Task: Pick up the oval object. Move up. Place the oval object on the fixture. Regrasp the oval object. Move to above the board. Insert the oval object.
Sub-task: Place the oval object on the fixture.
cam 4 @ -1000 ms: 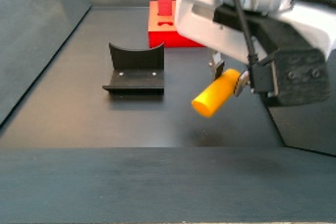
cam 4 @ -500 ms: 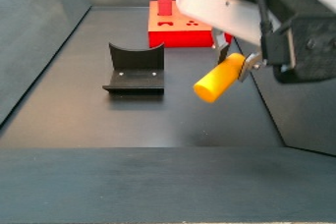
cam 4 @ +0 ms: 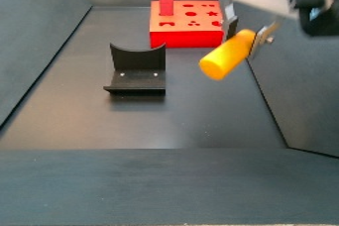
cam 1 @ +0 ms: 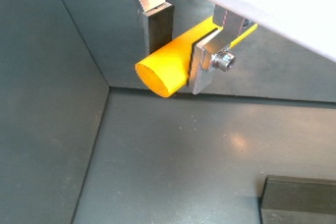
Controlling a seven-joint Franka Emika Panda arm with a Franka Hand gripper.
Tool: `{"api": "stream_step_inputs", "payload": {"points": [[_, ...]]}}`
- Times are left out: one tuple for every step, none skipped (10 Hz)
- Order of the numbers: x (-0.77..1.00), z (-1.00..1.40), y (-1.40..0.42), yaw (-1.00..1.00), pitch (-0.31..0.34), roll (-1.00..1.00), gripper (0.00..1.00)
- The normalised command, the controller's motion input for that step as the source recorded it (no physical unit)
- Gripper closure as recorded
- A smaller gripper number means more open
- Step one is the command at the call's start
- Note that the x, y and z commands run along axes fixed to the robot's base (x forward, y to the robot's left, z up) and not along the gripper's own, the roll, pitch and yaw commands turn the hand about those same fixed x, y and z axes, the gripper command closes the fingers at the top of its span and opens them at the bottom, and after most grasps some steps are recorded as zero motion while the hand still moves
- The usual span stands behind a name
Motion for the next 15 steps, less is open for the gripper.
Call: {"api": "stream_step_inputs", "payload": {"points": [[-0.01,0.41,0.0,0.01,0.115,0.08,1.0],[-0.01,0.3,0.0,0.01,0.121,0.08,1.0],[0.74,-0.18,-1.0,1.0,-0.002,0.14,1.0],[0.74,-0.24,-1.0,1.0,0.003,0.14,1.0],[0.78,-0.25,-1.0,1.0,0.0,0.15,1.0],[0.82,-0.22,-1.0,1.0,0.005,0.16,1.0],[0.9,-0.22,-1.0,1.0,0.018,0.16,1.0],[0.89,-0.2,-0.89,1.0,0.026,0.18,1.0],[0.71,-0.13,-0.54,1.0,0.039,0.22,1.0],[0.61,-0.09,-0.38,1.0,0.051,0.25,1.0],[0.43,-0.05,-0.15,0.82,0.064,0.25,1.0],[0.34,-0.04,-0.11,0.67,0.067,0.21,1.0],[0.17,-0.02,-0.06,0.39,0.081,0.17,1.0],[1.0,0.42,-0.03,0.08,0.025,-1.0,1.0],[1.0,0.42,-0.02,0.04,0.033,-1.0,1.0]]}}
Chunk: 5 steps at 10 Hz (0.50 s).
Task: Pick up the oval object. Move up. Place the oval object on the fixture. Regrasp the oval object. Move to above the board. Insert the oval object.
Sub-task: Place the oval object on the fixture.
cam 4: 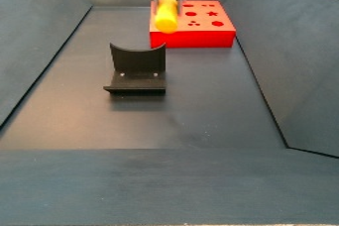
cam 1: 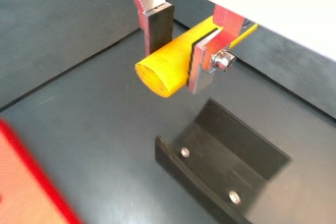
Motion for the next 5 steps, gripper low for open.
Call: {"api": "stream_step_inputs", "payload": {"points": [[1.0,0.33,0.02,0.02,0.049,-1.0,1.0],[0.88,0.18,0.03,0.02,0.056,-1.0,1.0],[0.77,0.07,0.03,0.01,0.07,-1.0,1.0],[0.7,0.04,0.04,0.0,0.086,-1.0,1.0],[0.63,0.02,0.04,-0.01,0.101,-1.0,1.0]]}}
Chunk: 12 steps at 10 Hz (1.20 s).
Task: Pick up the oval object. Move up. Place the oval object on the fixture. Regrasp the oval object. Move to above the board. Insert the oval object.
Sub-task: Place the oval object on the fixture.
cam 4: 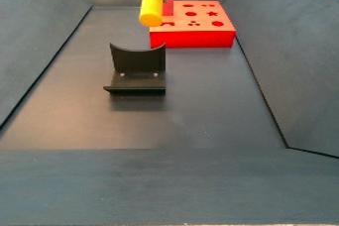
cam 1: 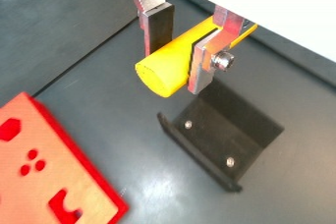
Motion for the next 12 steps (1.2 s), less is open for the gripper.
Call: {"api": "stream_step_inputs", "payload": {"points": [[0.57,0.0,0.04,-0.03,0.112,-1.0,1.0],[0.49,-0.01,0.04,-0.05,0.129,-1.0,1.0],[0.42,-0.01,0.05,-0.07,0.141,-1.0,1.0],[0.36,-0.02,0.05,-0.1,0.152,-0.99,1.0],[0.29,-0.02,0.05,-0.11,0.139,-0.83,1.0],[0.21,-0.02,0.05,-0.12,0.115,-0.62,1.0],[0.16,-0.02,0.05,-0.13,0.097,-0.45,1.0],[0.1,-0.02,0.05,-0.12,0.082,-0.3,1.0],[0.06,-0.01,0.03,-0.12,0.052,-0.21,1.0],[0.12,-1.0,0.13,-0.1,0.079,-1.0,1.0],[0.13,-1.0,0.14,-0.11,0.068,-1.0,1.0],[0.14,-1.0,0.14,-0.12,0.106,-0.98,1.0]]}}
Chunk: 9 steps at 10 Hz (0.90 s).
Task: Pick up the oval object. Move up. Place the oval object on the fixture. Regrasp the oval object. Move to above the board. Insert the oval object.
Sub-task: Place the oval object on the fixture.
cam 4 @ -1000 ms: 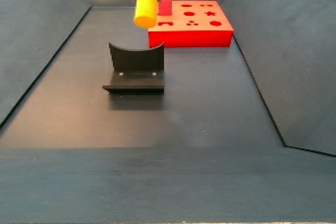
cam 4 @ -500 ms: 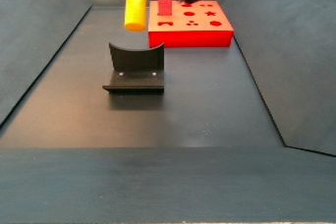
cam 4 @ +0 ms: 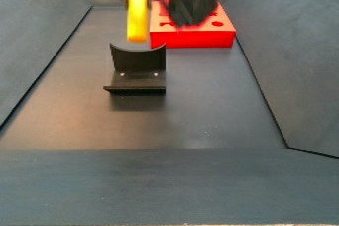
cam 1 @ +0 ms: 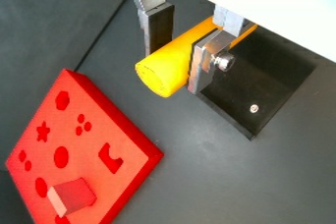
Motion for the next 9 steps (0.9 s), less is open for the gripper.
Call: {"api": "stream_step_inputs", "payload": {"points": [[0.15,-1.0,0.13,-0.12,0.113,-0.88,1.0],[0.17,-1.0,0.14,-0.13,0.1,-0.67,1.0],[0.17,-1.0,0.14,-0.14,0.086,-0.51,1.0],[0.18,-1.0,0.14,-0.14,0.066,-0.3,1.0],[0.18,-1.0,0.13,-0.14,0.053,-0.23,1.0],[0.18,-0.93,0.12,-0.14,0.029,-0.17,1.0],[0.15,-0.74,0.1,-0.13,0.016,-0.16,1.0],[0.12,-0.56,0.08,-0.12,0.002,-0.16,1.0],[0.1,-0.4,0.07,-0.11,-0.012,-0.15,1.0]]}}
